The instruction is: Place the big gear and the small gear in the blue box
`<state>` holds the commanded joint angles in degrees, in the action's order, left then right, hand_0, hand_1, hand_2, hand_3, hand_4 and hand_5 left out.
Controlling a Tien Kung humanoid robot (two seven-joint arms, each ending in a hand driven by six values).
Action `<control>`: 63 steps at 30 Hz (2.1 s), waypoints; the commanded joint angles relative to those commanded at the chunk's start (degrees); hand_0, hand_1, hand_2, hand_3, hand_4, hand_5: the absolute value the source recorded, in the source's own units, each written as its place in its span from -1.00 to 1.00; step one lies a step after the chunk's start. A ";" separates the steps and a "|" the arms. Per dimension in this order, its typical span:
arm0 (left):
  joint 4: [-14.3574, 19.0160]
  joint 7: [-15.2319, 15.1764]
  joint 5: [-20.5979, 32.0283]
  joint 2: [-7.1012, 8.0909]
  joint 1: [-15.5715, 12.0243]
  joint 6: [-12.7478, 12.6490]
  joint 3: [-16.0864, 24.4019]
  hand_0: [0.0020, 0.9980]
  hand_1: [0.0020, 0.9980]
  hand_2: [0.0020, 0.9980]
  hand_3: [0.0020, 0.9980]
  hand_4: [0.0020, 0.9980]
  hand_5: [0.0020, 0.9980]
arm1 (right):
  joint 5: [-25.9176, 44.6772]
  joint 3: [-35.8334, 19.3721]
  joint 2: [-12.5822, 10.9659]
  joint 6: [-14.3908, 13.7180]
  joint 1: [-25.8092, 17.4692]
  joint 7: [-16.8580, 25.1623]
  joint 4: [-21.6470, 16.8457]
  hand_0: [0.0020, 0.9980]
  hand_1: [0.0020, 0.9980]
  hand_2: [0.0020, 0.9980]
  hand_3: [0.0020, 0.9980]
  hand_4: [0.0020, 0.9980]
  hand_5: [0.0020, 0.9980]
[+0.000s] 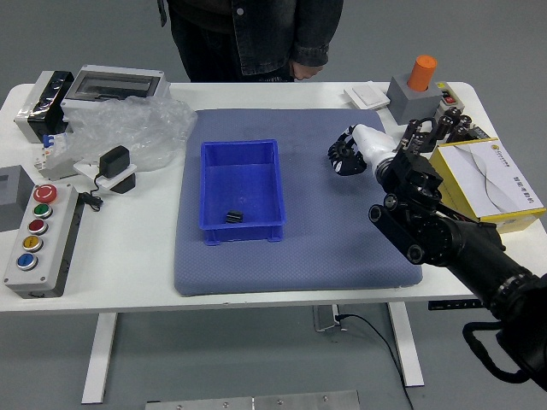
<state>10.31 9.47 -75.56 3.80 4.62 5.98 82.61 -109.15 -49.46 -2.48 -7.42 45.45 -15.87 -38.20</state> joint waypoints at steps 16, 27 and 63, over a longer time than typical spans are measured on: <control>0.00 -0.02 -0.03 0.26 -0.13 0.01 0.15 0.46 0.36 0.41 0.40 -0.11 -0.93 | -3.32 -1.65 -2.21 0.43 -2.78 -3.32 -15.57 0.38 0.02 0.06 0.32 0.03 -0.84; 0.00 0.03 -0.36 0.22 -0.30 0.10 0.33 0.46 0.36 0.40 0.39 -0.12 -0.94 | -3.23 0.95 -0.97 1.22 -5.67 -4.91 -29.75 0.37 0.03 0.06 0.32 0.04 -0.83; 0.00 0.02 -0.78 -0.28 -0.43 0.28 0.76 0.46 0.36 0.39 0.39 -0.13 -0.97 | 3.59 -0.62 1.06 6.21 -10.59 -5.32 -35.17 0.51 0.43 0.76 1.00 0.75 -0.09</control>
<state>10.31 9.48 -76.34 3.52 4.18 6.26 83.37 -105.57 -50.08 -1.42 -1.22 34.87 -21.19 -73.37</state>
